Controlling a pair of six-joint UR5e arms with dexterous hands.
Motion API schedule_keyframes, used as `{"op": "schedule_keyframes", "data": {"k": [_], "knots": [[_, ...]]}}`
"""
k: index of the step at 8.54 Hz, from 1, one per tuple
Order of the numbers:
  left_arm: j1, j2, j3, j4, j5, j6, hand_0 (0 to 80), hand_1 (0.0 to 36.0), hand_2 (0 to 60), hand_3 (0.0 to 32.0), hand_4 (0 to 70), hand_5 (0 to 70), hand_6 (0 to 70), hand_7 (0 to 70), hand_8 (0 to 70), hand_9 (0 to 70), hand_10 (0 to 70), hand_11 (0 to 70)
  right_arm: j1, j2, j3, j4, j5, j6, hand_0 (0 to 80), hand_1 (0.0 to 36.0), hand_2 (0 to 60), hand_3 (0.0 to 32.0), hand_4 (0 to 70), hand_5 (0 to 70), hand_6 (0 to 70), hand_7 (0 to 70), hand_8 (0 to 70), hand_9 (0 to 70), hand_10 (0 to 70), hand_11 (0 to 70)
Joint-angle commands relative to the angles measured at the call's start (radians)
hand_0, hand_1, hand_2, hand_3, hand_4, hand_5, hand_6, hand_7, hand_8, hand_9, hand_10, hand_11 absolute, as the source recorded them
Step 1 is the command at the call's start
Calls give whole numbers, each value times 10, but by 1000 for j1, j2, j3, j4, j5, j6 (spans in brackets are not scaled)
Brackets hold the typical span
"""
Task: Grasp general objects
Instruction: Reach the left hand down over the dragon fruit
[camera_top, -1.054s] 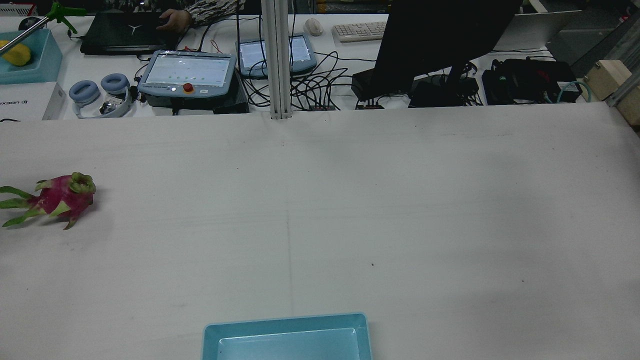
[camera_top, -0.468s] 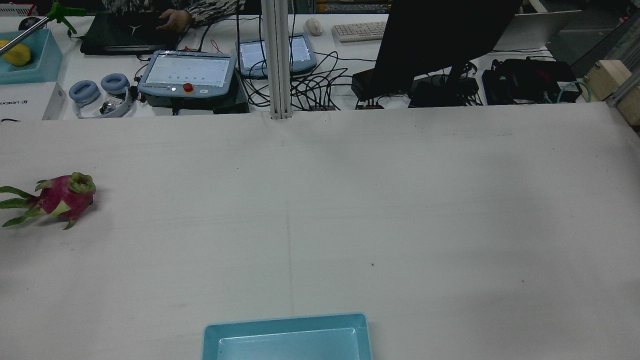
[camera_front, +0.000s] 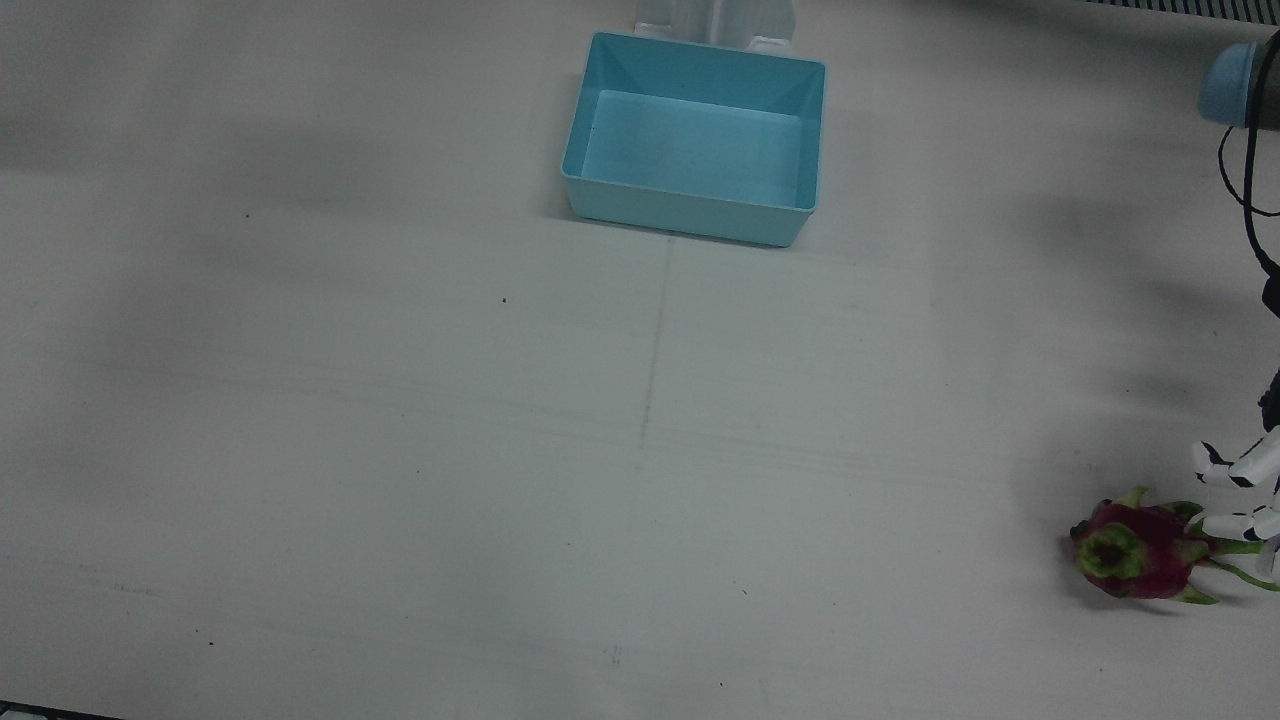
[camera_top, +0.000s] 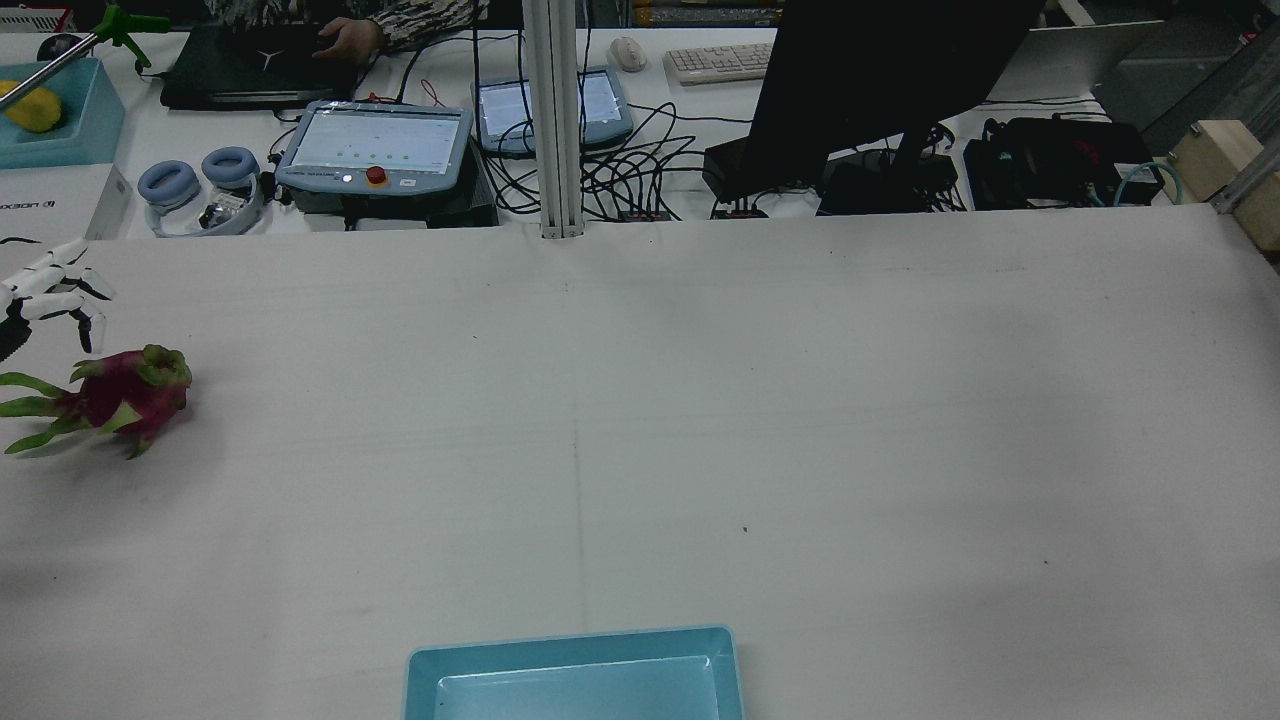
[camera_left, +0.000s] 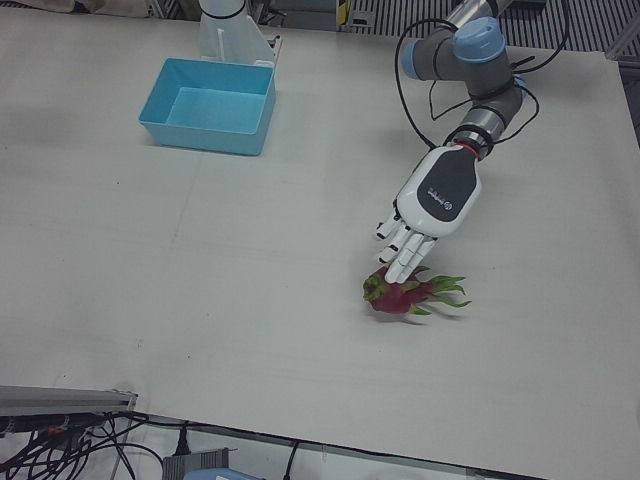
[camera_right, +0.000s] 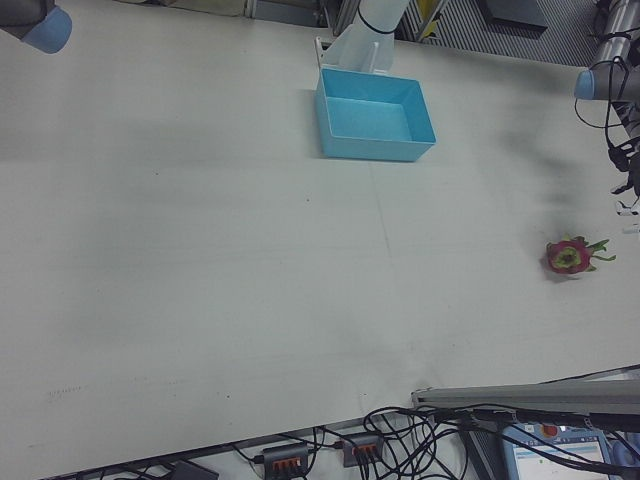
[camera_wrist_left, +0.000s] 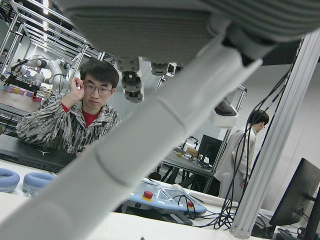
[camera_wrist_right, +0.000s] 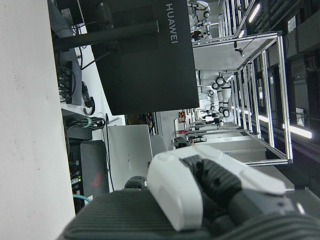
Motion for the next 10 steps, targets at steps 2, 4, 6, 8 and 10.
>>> {"op": "schedule_keyframes", "data": {"k": [2, 4, 6, 8, 10], "knots": [[23, -130, 37, 132, -41, 52, 756, 360, 600, 108, 142, 0, 0, 282, 0, 42, 0, 0, 0, 0, 0, 0, 0, 0, 0, 0, 0, 0, 0, 0, 0, 0, 0, 0, 0, 0], [51, -222, 148, 135, -44, 56, 0, 125, 600, 102, 166, 6, 0, 215, 0, 29, 0, 0, 0, 0, 0, 0, 0, 0, 0, 0, 0, 0, 0, 0, 0, 0, 0, 0, 0, 0], [75, -282, 168, 191, -45, 111, 0, 221, 600, 84, 161, 52, 0, 230, 0, 32, 0, 0, 0, 0, 0, 0, 0, 0, 0, 0, 0, 0, 0, 0, 0, 0, 0, 0, 0, 0], [77, -285, 194, 186, -47, 131, 0, 282, 600, 98, 143, 0, 0, 234, 0, 32, 0, 0, 0, 0, 0, 0, 0, 0, 0, 0, 0, 0, 0, 0, 0, 0, 0, 0, 0, 0], [78, -311, 257, 169, -47, 151, 314, 360, 600, 100, 142, 0, 0, 251, 0, 36, 0, 0, 0, 0, 0, 0, 1, 0, 0, 0, 0, 0, 0, 0, 0, 0, 0, 0, 0, 0]]}}
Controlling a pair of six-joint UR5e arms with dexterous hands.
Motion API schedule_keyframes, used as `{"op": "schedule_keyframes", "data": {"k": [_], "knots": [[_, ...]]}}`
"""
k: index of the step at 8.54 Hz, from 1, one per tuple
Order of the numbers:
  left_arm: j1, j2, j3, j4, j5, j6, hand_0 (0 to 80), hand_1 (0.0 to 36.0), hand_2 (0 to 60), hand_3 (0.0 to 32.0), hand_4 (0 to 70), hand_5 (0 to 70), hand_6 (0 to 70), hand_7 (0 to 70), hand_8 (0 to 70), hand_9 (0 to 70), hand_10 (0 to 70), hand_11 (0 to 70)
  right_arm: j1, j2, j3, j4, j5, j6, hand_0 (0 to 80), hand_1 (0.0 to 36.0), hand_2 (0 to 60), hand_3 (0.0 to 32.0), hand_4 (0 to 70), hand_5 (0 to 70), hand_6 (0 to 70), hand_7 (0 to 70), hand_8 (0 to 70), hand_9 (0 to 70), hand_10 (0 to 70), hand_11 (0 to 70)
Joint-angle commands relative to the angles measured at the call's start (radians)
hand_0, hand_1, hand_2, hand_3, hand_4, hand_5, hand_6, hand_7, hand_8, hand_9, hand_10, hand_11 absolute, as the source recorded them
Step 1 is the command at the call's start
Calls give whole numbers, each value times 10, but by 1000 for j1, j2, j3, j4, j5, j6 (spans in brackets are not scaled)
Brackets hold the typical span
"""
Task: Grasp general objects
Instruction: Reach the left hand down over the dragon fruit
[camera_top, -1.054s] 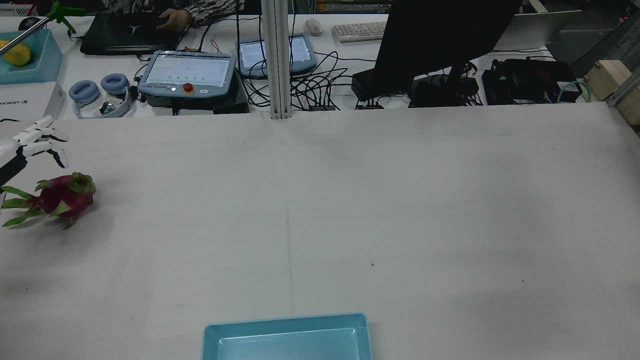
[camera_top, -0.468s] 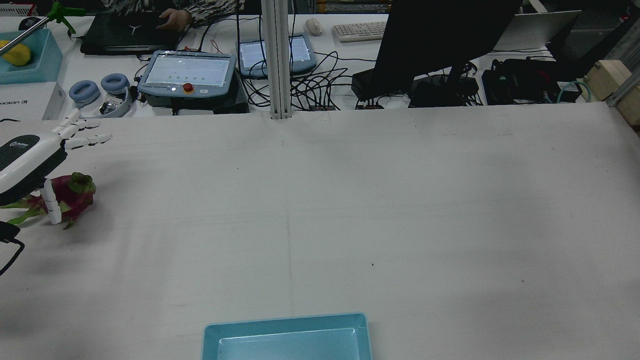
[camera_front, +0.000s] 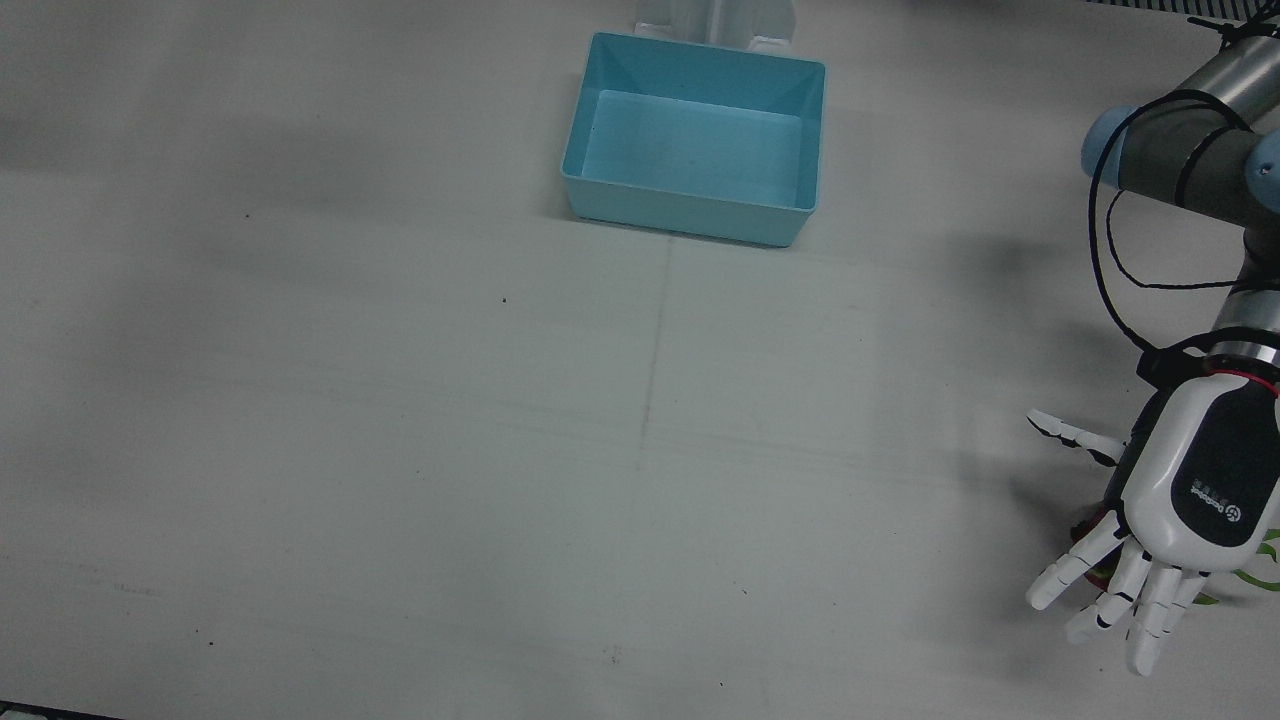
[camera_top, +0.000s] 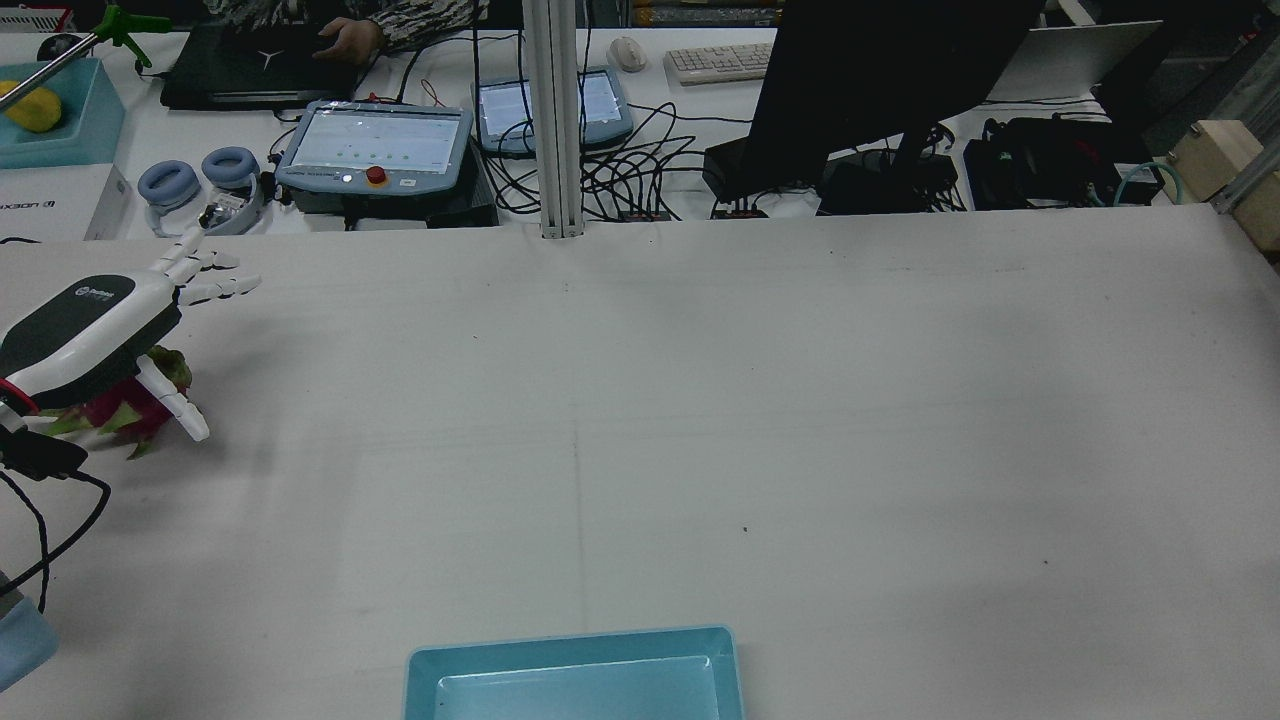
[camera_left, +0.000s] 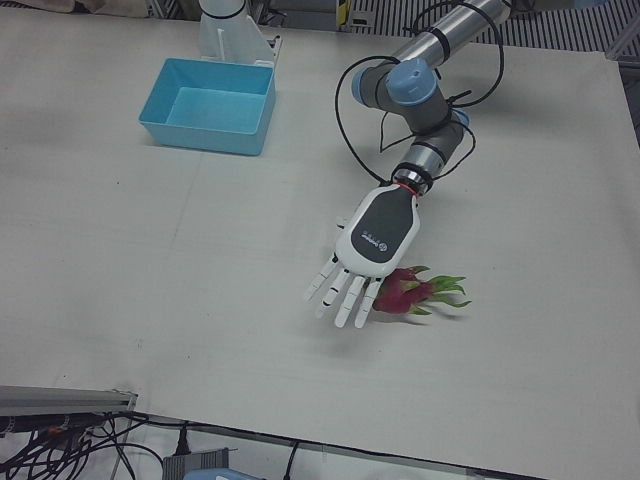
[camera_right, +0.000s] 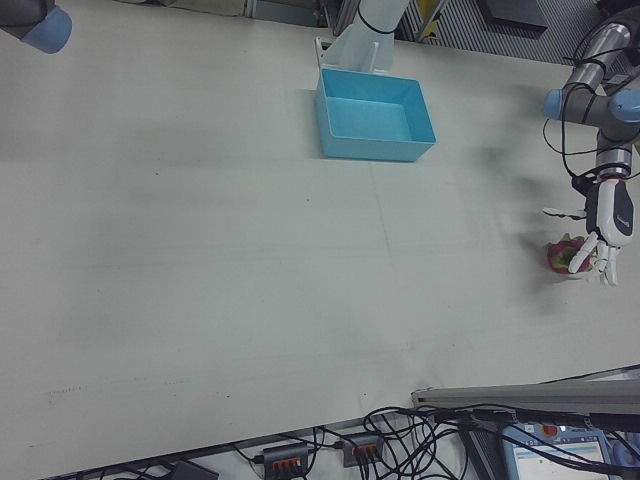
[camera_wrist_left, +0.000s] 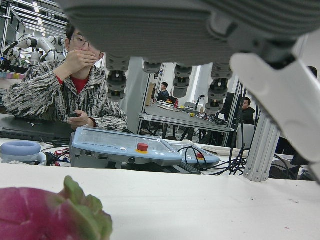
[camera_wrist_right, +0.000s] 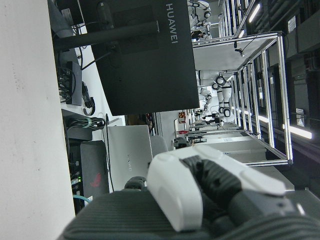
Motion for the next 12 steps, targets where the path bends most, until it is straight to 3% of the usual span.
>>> {"op": "schedule_keyframes", "data": {"k": [1, 2, 3, 4, 5, 6, 7, 8, 10, 12], "knots": [[13, -26, 67, -9, 0, 23, 479, 360, 600, 104, 133, 0, 0, 259, 0, 37, 0, 0, 0, 0, 0, 0, 0, 0, 0, 0, 0, 0, 0, 0, 0, 0, 0, 0, 0, 0], [19, -23, 69, -6, 1, 29, 518, 360, 600, 112, 131, 0, 0, 256, 0, 37, 0, 0, 0, 0, -2, 0, 0, 0, 0, 0, 0, 0, 0, 0, 0, 0, 0, 0, 0, 0], [19, -20, 69, -5, 1, 46, 414, 360, 600, 132, 125, 0, 0, 238, 0, 33, 0, 0, 0, 0, 0, 0, 0, -1, 0, 0, 0, 0, 0, 0, 0, 0, 0, 0, 0, 0], [18, -15, 75, -5, 1, 57, 158, 356, 600, 144, 119, 0, 0, 222, 0, 30, 0, 0, 0, 0, 0, 0, 0, 0, 0, 0, 0, 0, 0, 0, 0, 0, 0, 0, 0, 0], [19, -16, 98, -8, 1, 60, 0, 313, 600, 158, 110, 0, 0, 202, 0, 26, 0, 0, 0, 0, 0, 0, 0, 0, 0, 0, 0, 0, 0, 0, 0, 0, 0, 0, 0, 0], [19, -16, 105, -9, 1, 60, 0, 309, 600, 164, 98, 0, 0, 191, 0, 24, 0, 0, 0, 0, 0, 0, 0, 0, 0, 0, 0, 0, 0, 0, 0, 0, 0, 0, 0, 0], [18, -15, 107, -9, 3, 60, 0, 275, 600, 174, 84, 0, 0, 179, 0, 21, 0, 0, 0, 0, 0, 0, 0, 0, 0, 0, 0, 0, 0, 0, 0, 0, 0, 0, 0, 0], [10, -15, 107, -12, 3, 60, 0, 218, 600, 190, 64, 0, 0, 152, 0, 16, 0, 0, 0, 0, 0, 0, 0, 0, 0, 0, 0, 0, 0, 0, 0, 0, 0, 0, 0, 0], [7, 15, 124, -46, 3, 64, 0, 168, 600, 196, 62, 0, 0, 139, 0, 13, 0, 0, 0, 0, 0, 0, 0, 0, 0, 0, 0, 0, 0, 0, 0, 0, 0, 0, 0, 0], [5, 22, 148, -66, 3, 66, 0, 216, 600, 192, 53, 0, 0, 144, 0, 14, 0, 0, 0, 0, 0, 0, 1, 0, 0, 0, 0, 0, 0, 0, 0, 0, 0, 0, 0, 0]]}}
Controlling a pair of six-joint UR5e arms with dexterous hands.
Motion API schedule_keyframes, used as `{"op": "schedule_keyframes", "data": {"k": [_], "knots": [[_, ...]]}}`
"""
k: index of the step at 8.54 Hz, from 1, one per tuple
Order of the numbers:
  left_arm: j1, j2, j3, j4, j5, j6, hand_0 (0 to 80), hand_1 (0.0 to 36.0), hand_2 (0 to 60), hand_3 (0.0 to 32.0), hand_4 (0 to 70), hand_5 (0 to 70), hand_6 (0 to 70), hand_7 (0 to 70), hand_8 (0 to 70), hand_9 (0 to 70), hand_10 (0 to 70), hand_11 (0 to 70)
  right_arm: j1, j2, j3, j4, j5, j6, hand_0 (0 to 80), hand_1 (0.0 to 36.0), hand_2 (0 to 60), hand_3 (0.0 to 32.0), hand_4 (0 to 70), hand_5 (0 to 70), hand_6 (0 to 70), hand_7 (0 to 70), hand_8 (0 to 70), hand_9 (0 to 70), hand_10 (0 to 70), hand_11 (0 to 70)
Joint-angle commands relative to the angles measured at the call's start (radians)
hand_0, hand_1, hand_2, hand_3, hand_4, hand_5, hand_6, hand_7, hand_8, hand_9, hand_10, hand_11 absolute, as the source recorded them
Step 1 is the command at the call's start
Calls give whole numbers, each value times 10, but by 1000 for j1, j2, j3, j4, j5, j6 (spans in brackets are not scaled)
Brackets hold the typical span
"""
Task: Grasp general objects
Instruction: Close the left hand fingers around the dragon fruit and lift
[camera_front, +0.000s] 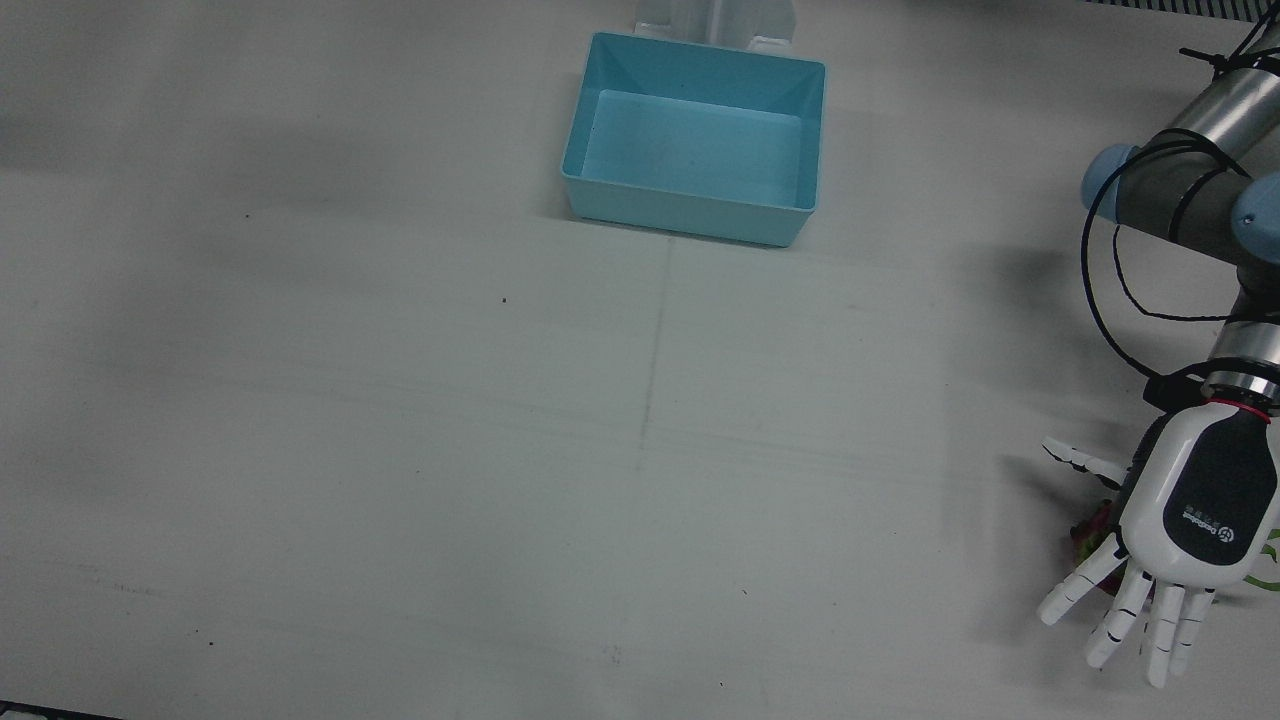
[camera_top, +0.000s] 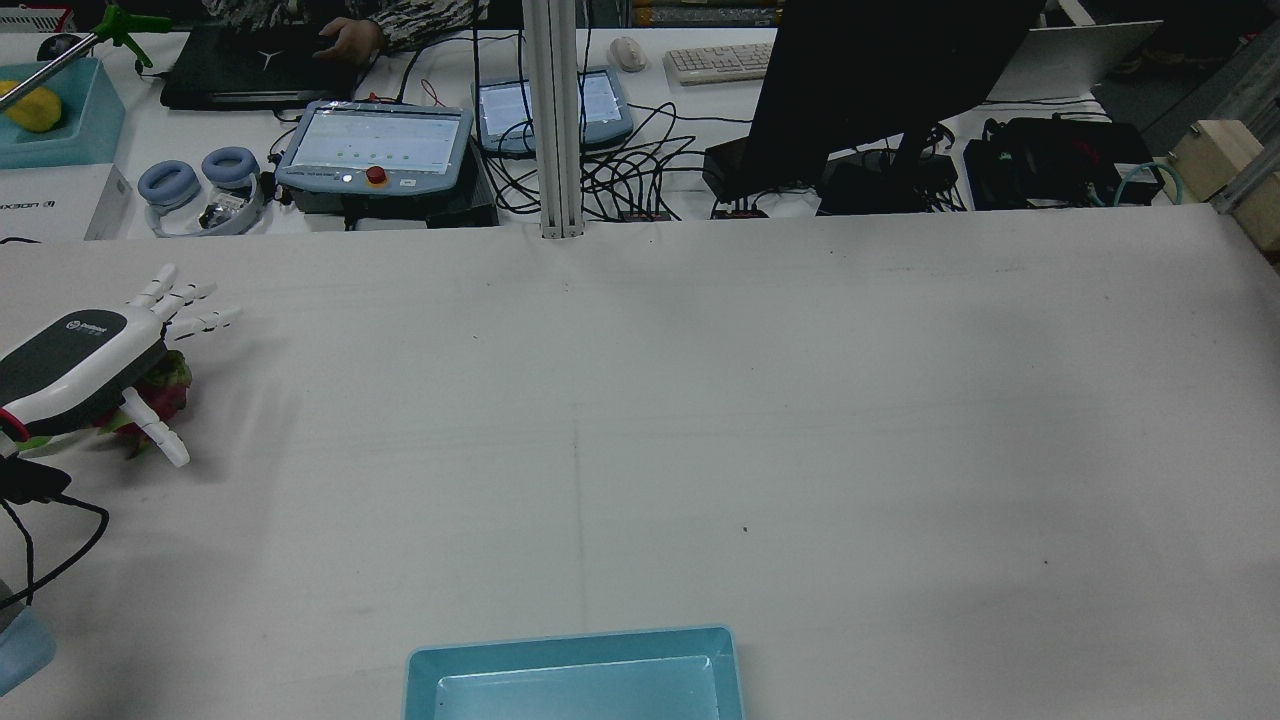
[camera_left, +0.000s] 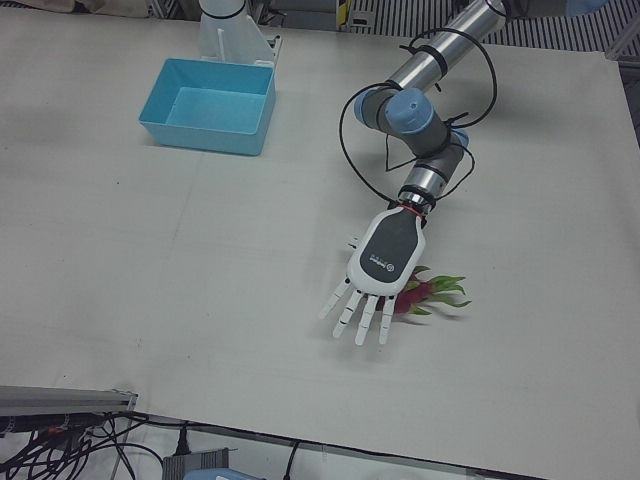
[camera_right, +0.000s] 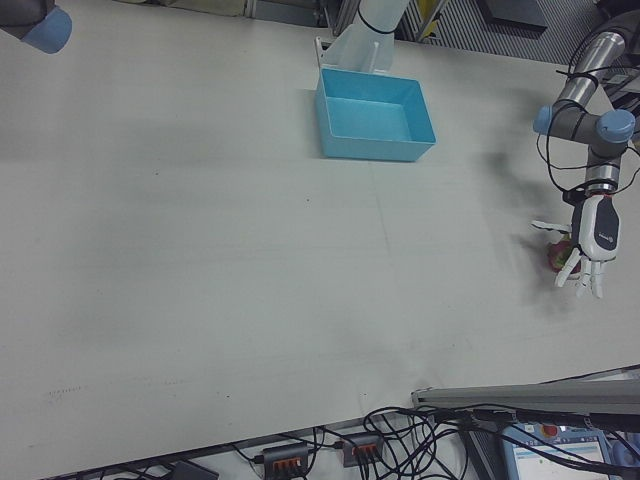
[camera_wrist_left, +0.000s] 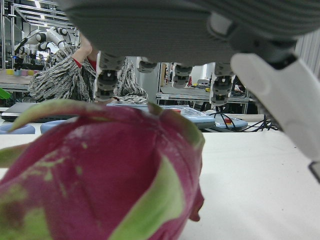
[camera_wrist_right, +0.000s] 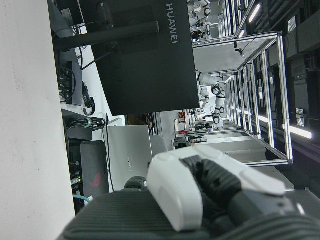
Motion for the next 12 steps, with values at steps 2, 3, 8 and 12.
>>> {"op": "schedule_keyframes", "data": {"k": [2, 3, 8, 12], "knots": [[-3, 12, 50, -38, 0, 7, 0, 252, 600, 184, 56, 0, 0, 161, 0, 18, 0, 0, 0, 0, 0, 0, 0, 0, 0, 0, 0, 0, 0, 0, 0, 0, 0, 0, 0, 0], [0, 12, 55, -39, 0, 9, 0, 268, 600, 180, 58, 0, 0, 165, 0, 19, 0, 0, 0, 0, 0, 0, 2, 0, 0, 0, 0, 0, 0, 0, 0, 0, 0, 0, 0, 0], [3, 12, 84, -58, -2, 9, 254, 359, 600, 44, 50, 320, 0, 349, 0, 55, 0, 0, 0, 0, 0, 0, 0, 0, 0, 0, 0, 0, 0, 0, 0, 0, 0, 0, 0, 0], [1, 12, 84, -59, -3, 18, 800, 360, 600, 0, 355, 700, 478, 700, 85, 186, 307, 482, 0, 0, 0, 0, 0, 0, 0, 0, 0, 0, 0, 0, 0, 0, 0, 0, 0, 0]]}}
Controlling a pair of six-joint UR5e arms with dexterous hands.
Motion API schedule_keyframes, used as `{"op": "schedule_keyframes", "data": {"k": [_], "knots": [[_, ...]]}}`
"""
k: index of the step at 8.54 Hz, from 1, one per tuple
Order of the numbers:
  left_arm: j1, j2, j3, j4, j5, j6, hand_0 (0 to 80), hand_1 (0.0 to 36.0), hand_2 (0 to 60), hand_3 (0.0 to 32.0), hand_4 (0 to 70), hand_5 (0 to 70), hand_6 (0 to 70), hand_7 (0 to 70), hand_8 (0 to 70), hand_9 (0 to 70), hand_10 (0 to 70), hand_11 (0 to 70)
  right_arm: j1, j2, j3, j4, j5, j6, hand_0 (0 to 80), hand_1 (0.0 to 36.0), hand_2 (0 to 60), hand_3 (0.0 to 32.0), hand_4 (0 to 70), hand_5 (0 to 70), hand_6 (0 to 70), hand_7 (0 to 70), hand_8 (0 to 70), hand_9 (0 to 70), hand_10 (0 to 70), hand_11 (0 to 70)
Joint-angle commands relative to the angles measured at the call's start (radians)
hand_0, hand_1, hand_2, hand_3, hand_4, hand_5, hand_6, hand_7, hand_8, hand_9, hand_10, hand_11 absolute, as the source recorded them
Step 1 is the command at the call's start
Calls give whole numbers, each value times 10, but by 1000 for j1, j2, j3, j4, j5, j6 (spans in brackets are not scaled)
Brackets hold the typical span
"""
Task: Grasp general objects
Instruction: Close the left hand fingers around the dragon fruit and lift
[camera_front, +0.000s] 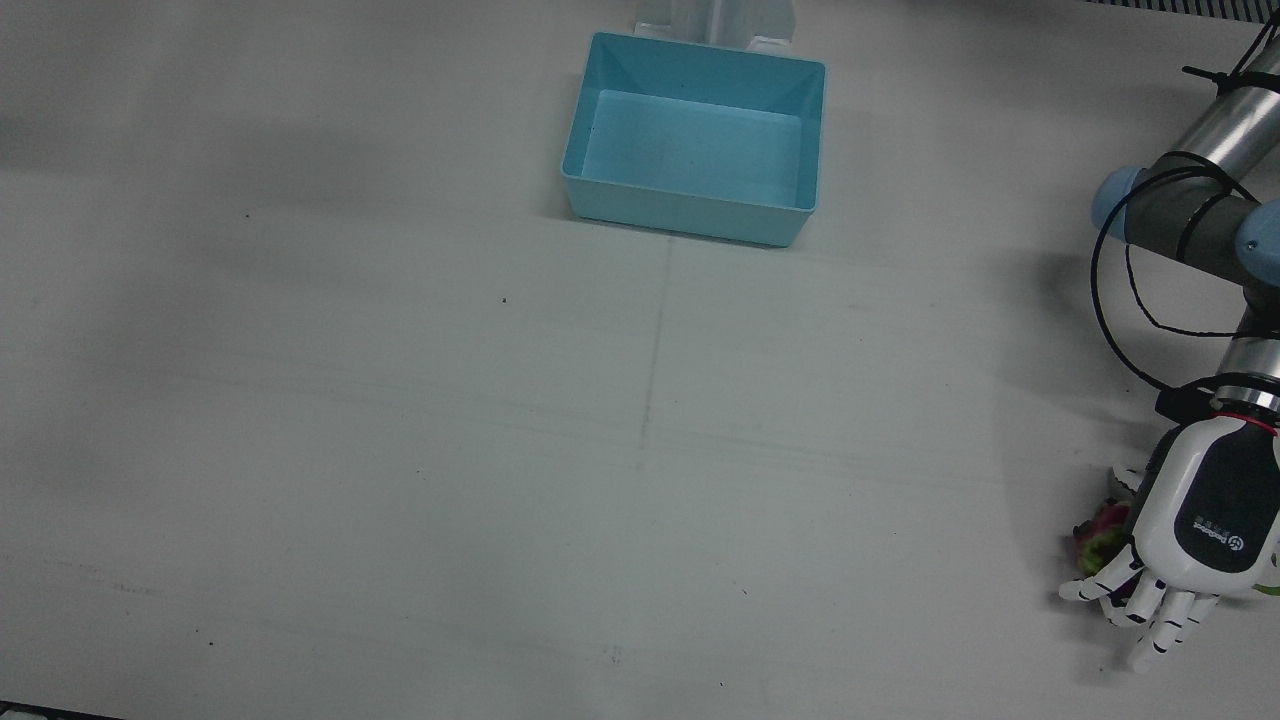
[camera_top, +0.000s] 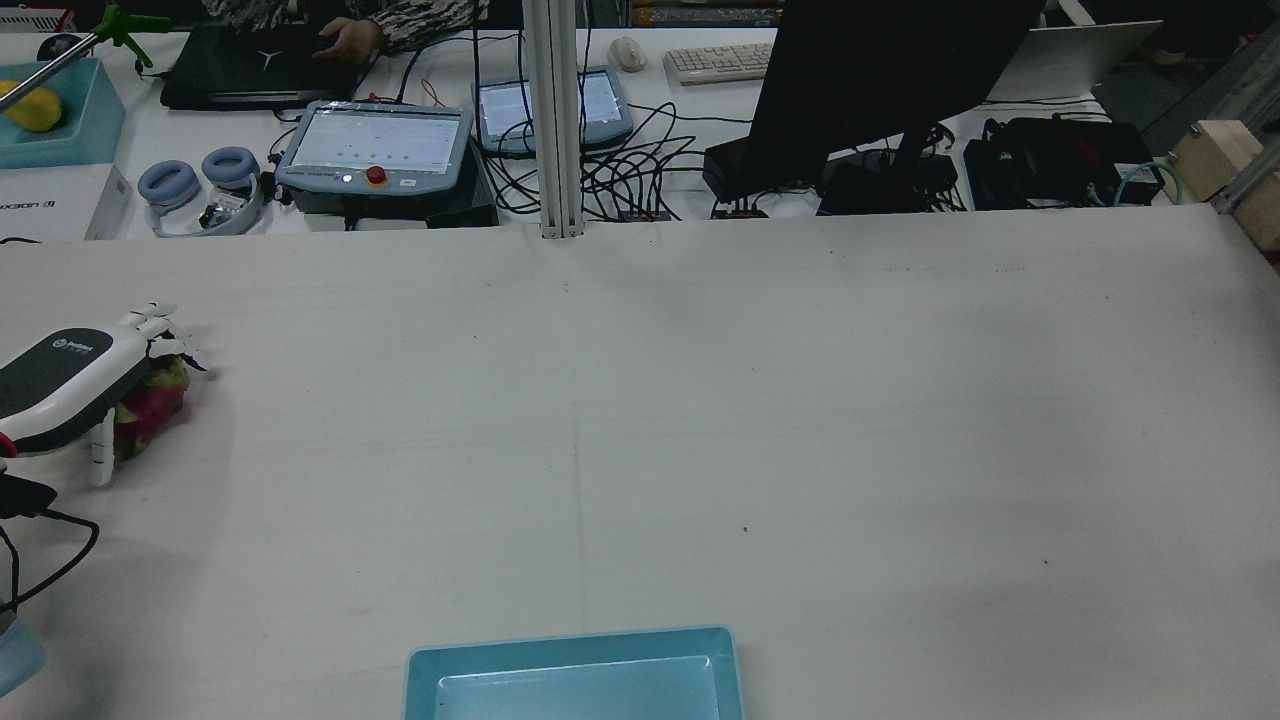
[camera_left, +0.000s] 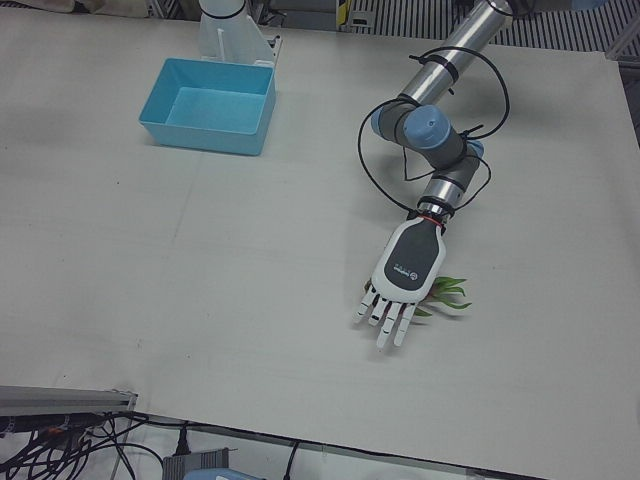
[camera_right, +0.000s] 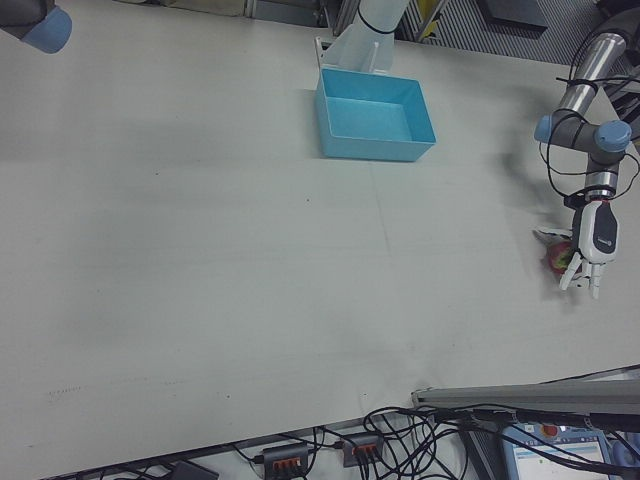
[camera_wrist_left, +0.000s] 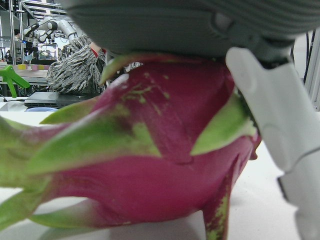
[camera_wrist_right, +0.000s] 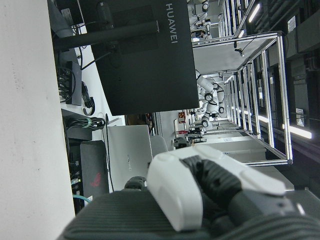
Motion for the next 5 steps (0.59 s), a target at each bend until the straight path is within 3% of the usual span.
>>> {"op": "schedule_keyframes", "data": {"k": [1, 2, 3, 4, 5], "knots": [[-1, -1, 0, -1, -2, 13, 800, 360, 600, 0, 384, 700, 602, 700, 110, 186, 420, 631, 0, 0, 0, 0, 0, 0, 0, 0, 0, 0, 0, 0, 0, 0, 0, 0, 0, 0], [-1, -1, 0, -1, -2, 13, 800, 360, 600, 0, 408, 700, 678, 700, 129, 186, 553, 700, 0, 0, 0, 0, 0, 0, 0, 0, 0, 0, 0, 0, 0, 0, 0, 0, 0, 0], [-1, -1, -1, -1, -2, 13, 800, 360, 600, 0, 442, 700, 700, 700, 467, 558, 700, 700, 0, 0, 0, 0, 0, 0, 0, 0, 0, 0, 0, 0, 0, 0, 0, 0, 0, 0], [-2, -1, -1, -7, -2, 15, 800, 360, 600, 0, 477, 700, 700, 700, 677, 700, 700, 700, 0, 0, 0, 0, 0, 0, 0, 0, 0, 0, 0, 0, 0, 0, 0, 0, 0, 0], [-5, -1, -3, -18, -2, 13, 800, 360, 600, 0, 504, 700, 700, 700, 700, 700, 700, 700, 0, 0, 0, 0, 0, 0, 0, 0, 0, 0, 0, 0, 0, 0, 0, 0, 0, 0]]}}
